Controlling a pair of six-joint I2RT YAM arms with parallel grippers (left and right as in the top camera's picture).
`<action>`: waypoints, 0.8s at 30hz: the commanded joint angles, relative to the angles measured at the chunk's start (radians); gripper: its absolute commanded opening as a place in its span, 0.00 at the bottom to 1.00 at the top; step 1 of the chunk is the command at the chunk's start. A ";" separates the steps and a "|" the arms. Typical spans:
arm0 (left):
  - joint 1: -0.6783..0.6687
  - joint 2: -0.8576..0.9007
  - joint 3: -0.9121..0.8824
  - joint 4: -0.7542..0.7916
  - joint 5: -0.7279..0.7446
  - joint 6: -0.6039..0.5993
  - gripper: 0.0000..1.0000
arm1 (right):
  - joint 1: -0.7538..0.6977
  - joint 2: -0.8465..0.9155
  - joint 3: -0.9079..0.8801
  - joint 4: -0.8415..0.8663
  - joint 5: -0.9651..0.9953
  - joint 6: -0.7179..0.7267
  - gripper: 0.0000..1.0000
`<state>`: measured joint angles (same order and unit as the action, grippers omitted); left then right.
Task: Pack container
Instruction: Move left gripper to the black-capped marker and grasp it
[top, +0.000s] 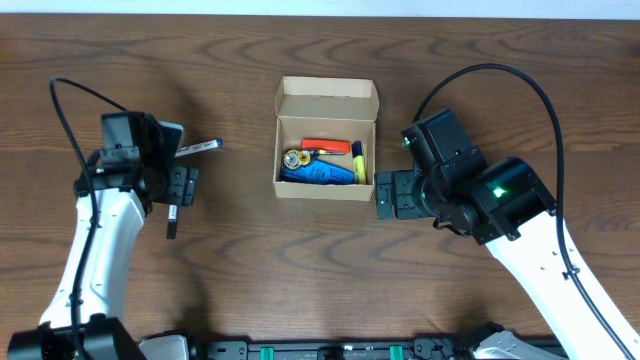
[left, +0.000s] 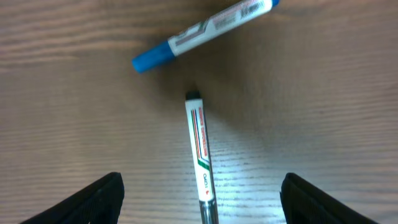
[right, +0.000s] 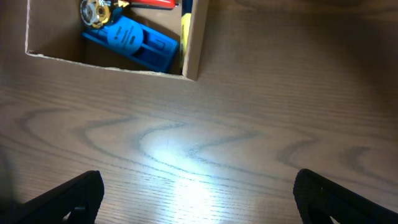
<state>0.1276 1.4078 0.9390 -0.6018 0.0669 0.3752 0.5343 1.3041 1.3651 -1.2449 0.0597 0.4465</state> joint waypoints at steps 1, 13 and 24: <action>0.005 0.035 -0.066 0.057 -0.012 0.011 0.80 | 0.003 -0.010 0.007 -0.002 0.003 -0.010 0.99; 0.005 0.173 -0.112 0.158 -0.023 -0.002 0.73 | 0.003 -0.010 0.007 -0.002 0.003 -0.010 0.99; 0.010 0.285 -0.112 0.237 -0.025 -0.024 0.64 | 0.003 -0.010 0.007 -0.002 0.003 -0.010 0.99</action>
<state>0.1280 1.6653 0.8303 -0.3733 0.0544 0.3618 0.5343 1.3041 1.3651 -1.2449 0.0593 0.4465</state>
